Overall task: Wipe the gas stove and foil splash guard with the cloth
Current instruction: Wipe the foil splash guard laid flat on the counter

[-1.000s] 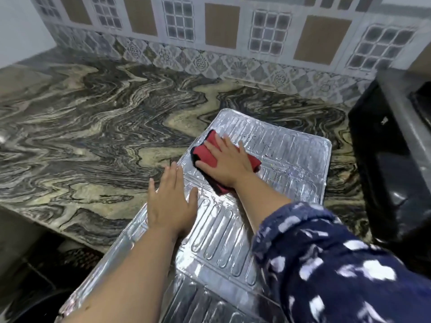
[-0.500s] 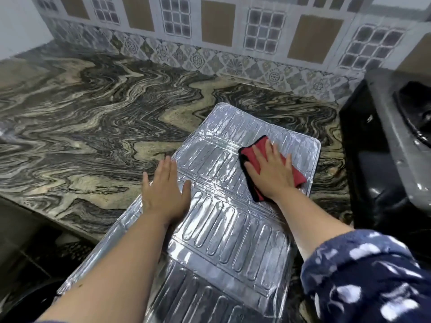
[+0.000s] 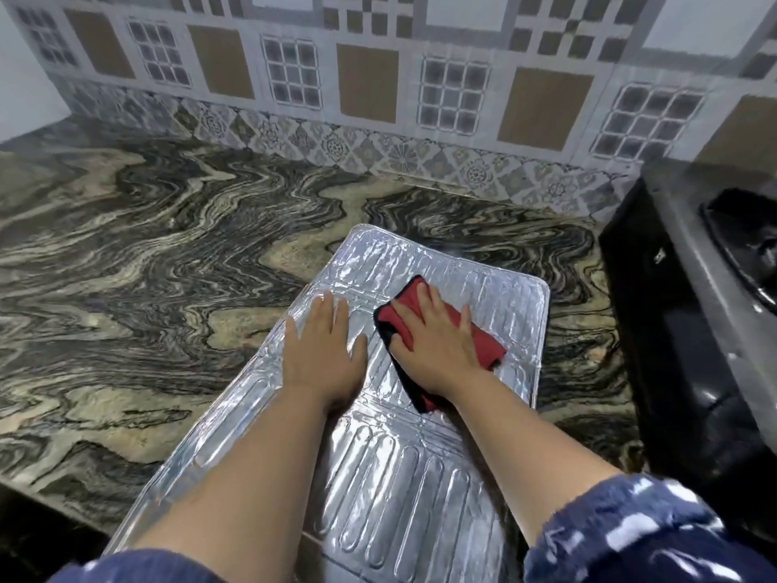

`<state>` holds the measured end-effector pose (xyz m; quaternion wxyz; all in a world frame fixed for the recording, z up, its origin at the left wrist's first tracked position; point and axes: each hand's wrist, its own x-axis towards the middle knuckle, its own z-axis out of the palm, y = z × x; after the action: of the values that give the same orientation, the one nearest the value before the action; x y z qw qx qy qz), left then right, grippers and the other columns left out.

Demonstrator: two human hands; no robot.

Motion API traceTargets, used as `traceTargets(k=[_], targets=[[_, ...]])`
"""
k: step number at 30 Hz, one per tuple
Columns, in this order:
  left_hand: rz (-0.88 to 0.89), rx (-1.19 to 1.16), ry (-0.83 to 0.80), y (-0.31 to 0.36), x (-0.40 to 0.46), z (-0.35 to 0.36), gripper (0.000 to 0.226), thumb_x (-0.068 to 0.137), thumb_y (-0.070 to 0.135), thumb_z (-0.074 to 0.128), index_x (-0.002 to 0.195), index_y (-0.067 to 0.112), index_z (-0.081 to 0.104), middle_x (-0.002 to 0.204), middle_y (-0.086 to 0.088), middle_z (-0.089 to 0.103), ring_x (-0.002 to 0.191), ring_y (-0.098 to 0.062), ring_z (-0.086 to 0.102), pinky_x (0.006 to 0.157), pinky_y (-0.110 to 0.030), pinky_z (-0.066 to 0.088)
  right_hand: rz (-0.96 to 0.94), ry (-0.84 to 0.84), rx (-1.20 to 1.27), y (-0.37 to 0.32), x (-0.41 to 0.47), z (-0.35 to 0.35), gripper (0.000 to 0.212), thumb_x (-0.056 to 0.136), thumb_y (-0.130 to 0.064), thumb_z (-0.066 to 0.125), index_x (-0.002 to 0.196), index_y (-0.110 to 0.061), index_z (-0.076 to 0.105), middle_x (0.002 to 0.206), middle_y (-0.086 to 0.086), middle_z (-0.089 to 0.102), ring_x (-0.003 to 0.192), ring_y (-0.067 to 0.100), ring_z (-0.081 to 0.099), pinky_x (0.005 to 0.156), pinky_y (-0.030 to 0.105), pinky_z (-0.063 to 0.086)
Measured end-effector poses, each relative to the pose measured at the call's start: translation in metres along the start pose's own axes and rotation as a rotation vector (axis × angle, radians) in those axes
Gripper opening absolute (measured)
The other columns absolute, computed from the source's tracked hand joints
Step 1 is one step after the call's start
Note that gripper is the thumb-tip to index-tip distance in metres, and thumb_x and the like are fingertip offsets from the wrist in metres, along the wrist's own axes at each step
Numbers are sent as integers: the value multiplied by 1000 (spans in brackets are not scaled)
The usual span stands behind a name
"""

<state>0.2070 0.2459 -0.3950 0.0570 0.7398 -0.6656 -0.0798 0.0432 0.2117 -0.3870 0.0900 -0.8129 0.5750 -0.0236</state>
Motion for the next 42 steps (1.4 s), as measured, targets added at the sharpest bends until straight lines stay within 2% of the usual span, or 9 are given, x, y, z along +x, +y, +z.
traceTargets(k=[2, 6, 12, 22, 26, 32, 39, 42], targets=[[4, 5, 37, 0, 1, 2, 65, 96, 48, 18, 152, 18, 3, 161, -2, -5, 148, -16, -6, 120, -48, -4, -31, 6, 16, -9, 25, 0, 60, 95, -53, 20, 151, -34, 11, 161, 2, -11, 147, 17, -14, 114, 58, -13], [-7, 9, 66, 2, -2, 4, 74, 87, 53, 4, 152, 18, 3, 161, 0, -2, 148, -14, -6, 120, -45, -4, -119, -9, 22, -24, 79, -2, 60, 96, -58, 18, 151, -35, 13, 161, -3, -9, 148, 13, -10, 115, 56, -8], [-40, 10, 100, 1, -1, 8, 66, 95, 50, 17, 153, 23, 3, 161, 3, -5, 148, -12, -5, 120, -44, -4, -16, 10, 20, -15, 109, -5, 62, 94, -59, 19, 151, -34, 12, 162, -3, -6, 148, 14, -5, 117, 53, -4], [-40, 16, 85, 2, -2, 7, 66, 94, 51, 15, 152, 22, 5, 161, 1, -2, 149, -15, -2, 120, -47, -3, 343, 50, 11, 77, 26, -12, 65, 94, -60, 16, 152, -31, 9, 161, 0, -9, 148, 17, -10, 118, 51, -3], [-44, 14, 73, 3, -1, 5, 66, 94, 50, 18, 152, 20, 8, 162, -1, 1, 149, -17, 0, 120, -49, -1, 269, 20, -29, 79, -11, -11, 65, 94, -62, 14, 152, -32, 8, 161, 1, -9, 148, 16, -10, 119, 47, -2], [-43, 27, 50, 4, -2, 3, 66, 95, 49, 18, 153, 19, 8, 162, -2, 0, 149, -18, 0, 119, -49, -2, 165, 22, -35, 38, -73, 0, 65, 93, -63, 14, 151, -34, 9, 161, 0, -10, 148, 16, -11, 118, 48, -6], [-39, 6, 14, 4, -3, -2, 66, 95, 48, 20, 152, 18, 9, 162, -3, 0, 149, -18, -2, 119, -50, -4, 141, -13, -9, -8, -130, 10, 66, 93, -62, 16, 151, -34, 6, 161, 4, -13, 147, 19, -15, 117, 50, -8], [21, -79, -18, 0, -1, -12, 69, 97, 50, 26, 152, 15, 4, 161, -6, -1, 149, -20, -3, 118, -53, -5, 139, -8, -13, -11, -133, 12, 64, 93, -63, 14, 151, -35, 6, 161, 3, -12, 148, 18, -13, 118, 50, -6]])
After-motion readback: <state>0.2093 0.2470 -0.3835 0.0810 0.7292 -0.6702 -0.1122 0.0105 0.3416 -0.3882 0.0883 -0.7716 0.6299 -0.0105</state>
